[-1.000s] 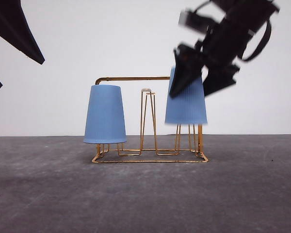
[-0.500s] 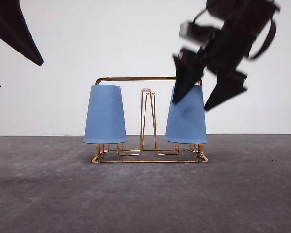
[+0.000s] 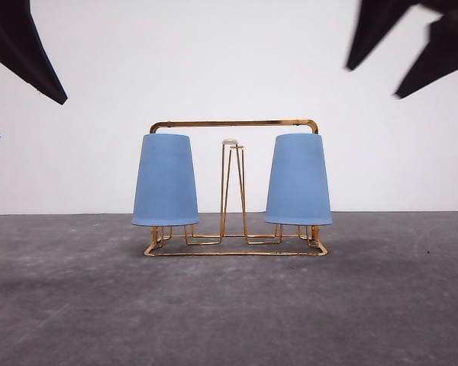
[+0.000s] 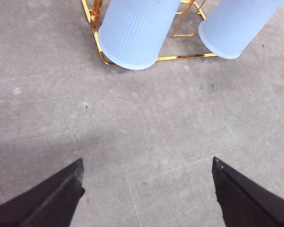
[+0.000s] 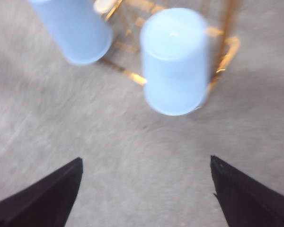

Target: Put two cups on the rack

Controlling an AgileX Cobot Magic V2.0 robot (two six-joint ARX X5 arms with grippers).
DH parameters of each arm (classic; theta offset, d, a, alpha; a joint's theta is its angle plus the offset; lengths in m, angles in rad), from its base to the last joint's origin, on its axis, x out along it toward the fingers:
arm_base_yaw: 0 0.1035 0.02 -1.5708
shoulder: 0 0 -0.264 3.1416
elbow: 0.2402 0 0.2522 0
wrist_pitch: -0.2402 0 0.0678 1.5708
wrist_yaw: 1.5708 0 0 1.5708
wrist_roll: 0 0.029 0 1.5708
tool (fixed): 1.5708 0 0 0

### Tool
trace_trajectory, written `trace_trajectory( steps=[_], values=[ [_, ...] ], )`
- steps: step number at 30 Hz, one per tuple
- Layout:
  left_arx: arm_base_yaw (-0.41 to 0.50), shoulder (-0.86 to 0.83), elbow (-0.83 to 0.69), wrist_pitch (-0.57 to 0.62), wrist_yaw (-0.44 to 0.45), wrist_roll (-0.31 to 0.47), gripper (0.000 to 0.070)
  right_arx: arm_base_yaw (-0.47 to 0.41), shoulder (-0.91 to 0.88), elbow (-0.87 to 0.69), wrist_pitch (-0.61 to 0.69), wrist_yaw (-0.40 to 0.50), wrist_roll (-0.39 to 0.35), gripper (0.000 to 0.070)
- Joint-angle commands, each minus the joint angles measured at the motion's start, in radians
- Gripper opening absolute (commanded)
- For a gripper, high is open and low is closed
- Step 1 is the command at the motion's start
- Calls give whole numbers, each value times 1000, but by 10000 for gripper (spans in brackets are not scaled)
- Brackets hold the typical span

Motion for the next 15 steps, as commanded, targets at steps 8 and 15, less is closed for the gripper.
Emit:
trace_trajectory(
  steps=[8, 15],
  values=[
    [-3, 7, 13, 16, -23, 4, 503, -10, -371, -402, 278, -11, 149, 531],
    [-3, 7, 13, 9, -25, 6, 504, -10, -536, -613, 433, -6, 216, 533]
  ],
)
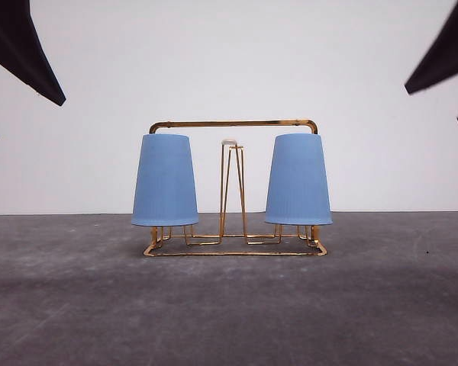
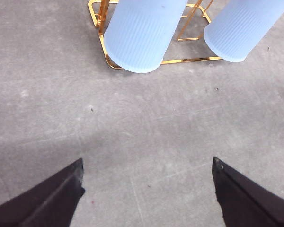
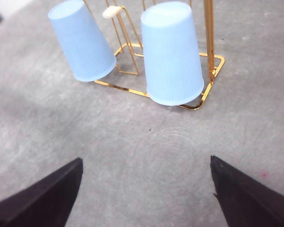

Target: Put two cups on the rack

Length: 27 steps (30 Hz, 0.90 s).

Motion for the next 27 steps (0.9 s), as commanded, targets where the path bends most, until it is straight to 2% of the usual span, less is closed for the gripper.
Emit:
trace_trajectory(
  steps=[1, 3, 4, 5, 6, 7, 8, 24, 26, 27],
  values=[
    [-3, 7, 13, 4, 1, 3, 504, 1, -3, 1, 22, 0, 26, 533],
    [-3, 7, 13, 5, 2, 0, 495, 1, -12, 1, 20, -4, 27, 528],
    [-4, 6, 13, 6, 4, 0, 392, 1, -16, 1, 20, -3, 27, 457],
    [-4, 7, 13, 7, 8, -1, 230, 1, -20, 1, 22, -1, 27, 324],
    [-4, 7, 13, 12, 22, -3, 76, 1, -22, 1, 25, -1, 27, 87],
    [-5, 7, 14, 21, 28, 1, 11, 1, -22, 1, 26, -3, 29, 17],
    [-5, 7, 14, 32, 30, 7, 0, 1, -22, 1, 26, -4, 31, 38],
    [-2, -5, 15, 38, 20, 7, 0, 1, -22, 1, 32, -3, 30, 35],
    [6, -28, 10, 42, 16, 37, 0, 1, -22, 1, 32, -3, 30, 35],
    [12, -47, 0, 52, 18, 98, 0, 1, -22, 1, 32, -3, 30, 35]
  ],
)
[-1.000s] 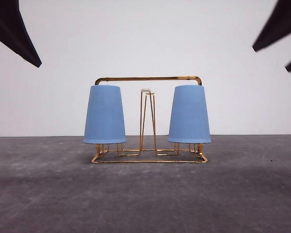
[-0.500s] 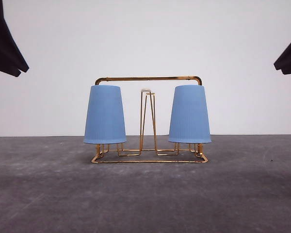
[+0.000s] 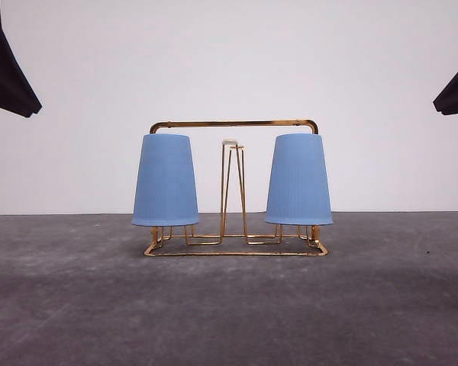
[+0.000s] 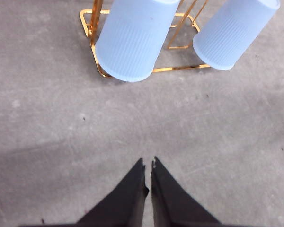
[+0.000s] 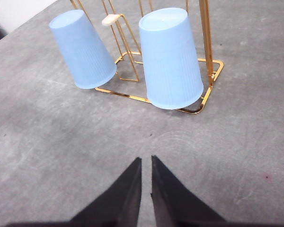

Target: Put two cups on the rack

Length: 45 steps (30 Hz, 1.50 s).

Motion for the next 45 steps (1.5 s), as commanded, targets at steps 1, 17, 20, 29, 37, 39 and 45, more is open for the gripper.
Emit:
trace_trajectory(
  steps=[1, 17, 20, 29, 37, 39, 45],
  values=[
    [10, -42, -16, 34, -1, 112, 0, 1, 3, 9, 13, -1, 10, 35],
    [428, -739, -556, 286, -83, 269, 0, 1, 3, 9, 13, -1, 10, 35],
    [434, -765, -604, 298, -85, 261, 0, 1, 3, 9, 15, -1, 10, 35],
    [394, -765, -673, 346, -82, 247, 0, 1, 3, 10, 24, -1, 10, 35],
    [391, -763, -673, 346, -82, 247, 0, 1, 3, 10, 24, -1, 10, 35],
    [391, -763, -673, 346, -82, 247, 0, 1, 3, 10, 24, -1, 10, 35],
    [391, -763, -673, 346, -82, 247, 0, 1, 3, 10, 24, -1, 9, 35]
  ],
)
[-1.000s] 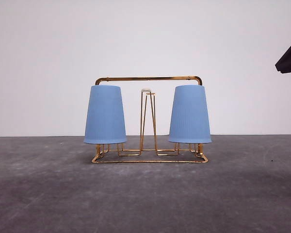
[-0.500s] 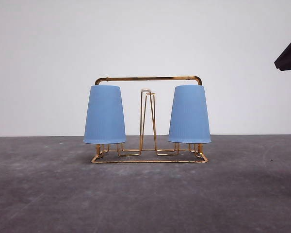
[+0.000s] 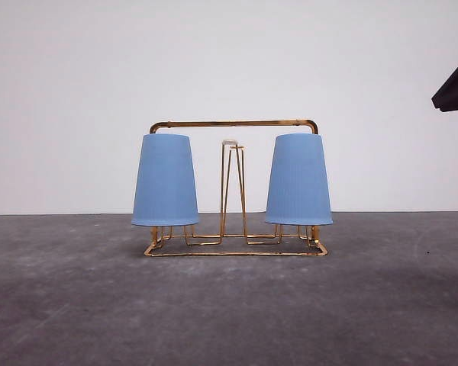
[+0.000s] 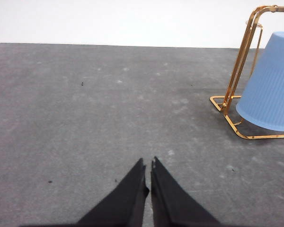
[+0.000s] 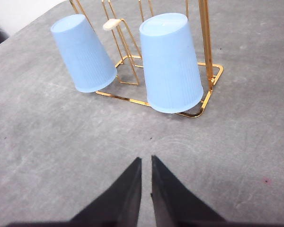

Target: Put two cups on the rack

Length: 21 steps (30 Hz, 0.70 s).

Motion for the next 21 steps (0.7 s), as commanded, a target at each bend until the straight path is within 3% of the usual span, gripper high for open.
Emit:
trace_trajectory(
  steps=[1, 4, 8, 14, 21],
  values=[
    [0, 0, -15, -3, 1, -5, 0, 1, 3, 10, 11, 0, 3, 35],
    [0, 0, -15, -3, 1, -5, 0, -8, -11, 5, 2, 67, -101, 35],
    [0, 0, -15, -3, 1, -5, 0, -67, -104, -68, 3, 231, -132, 36],
    [0, 0, -15, -3, 1, -4, 0, -202, -319, -227, 15, 294, -197, 36],
    [0, 0, -15, -3, 1, -5, 0, -304, -515, -386, 80, 329, -139, 36]
  ],
)
